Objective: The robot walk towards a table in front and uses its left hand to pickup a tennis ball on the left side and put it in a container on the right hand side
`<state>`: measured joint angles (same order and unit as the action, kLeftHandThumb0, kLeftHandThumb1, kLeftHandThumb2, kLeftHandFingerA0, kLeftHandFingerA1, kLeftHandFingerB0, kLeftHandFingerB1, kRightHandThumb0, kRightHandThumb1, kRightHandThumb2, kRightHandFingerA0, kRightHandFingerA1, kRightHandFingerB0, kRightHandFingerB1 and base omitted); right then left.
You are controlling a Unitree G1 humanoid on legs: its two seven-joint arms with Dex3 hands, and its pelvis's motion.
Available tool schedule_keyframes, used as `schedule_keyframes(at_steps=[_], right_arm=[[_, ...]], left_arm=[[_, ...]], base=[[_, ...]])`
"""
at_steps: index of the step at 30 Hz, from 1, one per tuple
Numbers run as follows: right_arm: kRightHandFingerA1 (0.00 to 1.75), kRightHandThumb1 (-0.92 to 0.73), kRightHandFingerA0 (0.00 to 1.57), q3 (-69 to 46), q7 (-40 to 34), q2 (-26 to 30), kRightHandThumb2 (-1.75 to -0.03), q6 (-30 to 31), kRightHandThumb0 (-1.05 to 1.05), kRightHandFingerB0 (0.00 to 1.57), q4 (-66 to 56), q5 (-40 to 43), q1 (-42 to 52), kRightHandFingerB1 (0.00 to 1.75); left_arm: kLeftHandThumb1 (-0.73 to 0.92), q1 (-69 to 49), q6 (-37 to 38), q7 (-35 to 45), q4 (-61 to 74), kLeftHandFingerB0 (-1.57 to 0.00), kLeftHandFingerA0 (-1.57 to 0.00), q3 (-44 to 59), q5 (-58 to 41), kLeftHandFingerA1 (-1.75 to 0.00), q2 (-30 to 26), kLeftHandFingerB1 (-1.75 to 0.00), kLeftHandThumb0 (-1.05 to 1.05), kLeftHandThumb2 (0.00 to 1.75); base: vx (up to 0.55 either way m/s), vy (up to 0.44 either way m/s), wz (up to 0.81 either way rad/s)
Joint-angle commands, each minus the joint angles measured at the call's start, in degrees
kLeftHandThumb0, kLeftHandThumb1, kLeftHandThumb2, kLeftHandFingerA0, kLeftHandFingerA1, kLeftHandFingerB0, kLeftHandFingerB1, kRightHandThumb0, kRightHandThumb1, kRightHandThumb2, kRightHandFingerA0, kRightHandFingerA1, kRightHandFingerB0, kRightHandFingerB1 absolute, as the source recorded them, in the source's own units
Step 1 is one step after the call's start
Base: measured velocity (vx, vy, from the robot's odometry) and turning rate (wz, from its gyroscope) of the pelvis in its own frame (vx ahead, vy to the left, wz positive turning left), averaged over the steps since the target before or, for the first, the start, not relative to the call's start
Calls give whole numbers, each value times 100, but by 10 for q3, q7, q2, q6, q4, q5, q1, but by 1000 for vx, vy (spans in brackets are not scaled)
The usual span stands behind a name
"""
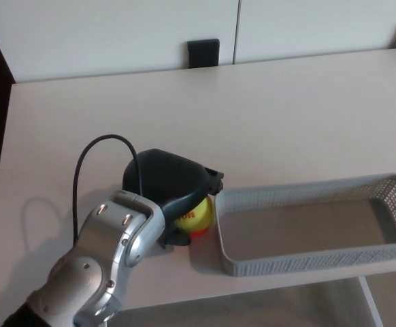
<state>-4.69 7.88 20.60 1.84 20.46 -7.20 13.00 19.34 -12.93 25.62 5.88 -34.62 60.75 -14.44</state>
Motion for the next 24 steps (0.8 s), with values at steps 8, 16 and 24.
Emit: schedule_keyframes(at_steps=[8,16,24], right_arm=[[46,-66,56,6,9,15,-59,19,-33,41,-8,-10,-6,38],[49,-66,60,5,7,13,-59,18,-33,42,-5,-10,-13,39],[48,-66,59,9,6,15,-59,16,-33,42,-1,-17,-12,39]], left_arm=[[76,-16,8,23,-11,-87,-106,-13,1,-74,-26,-52,-32,63],[78,-15,11,32,-18,-85,-101,-5,-11,-82,-42,-52,-32,62],[77,-32,12,28,-1,-85,-100,22,-33,-92,-59,-52,-30,62]], base=[[0,0,0],[0,0,0],[0,0,0]])
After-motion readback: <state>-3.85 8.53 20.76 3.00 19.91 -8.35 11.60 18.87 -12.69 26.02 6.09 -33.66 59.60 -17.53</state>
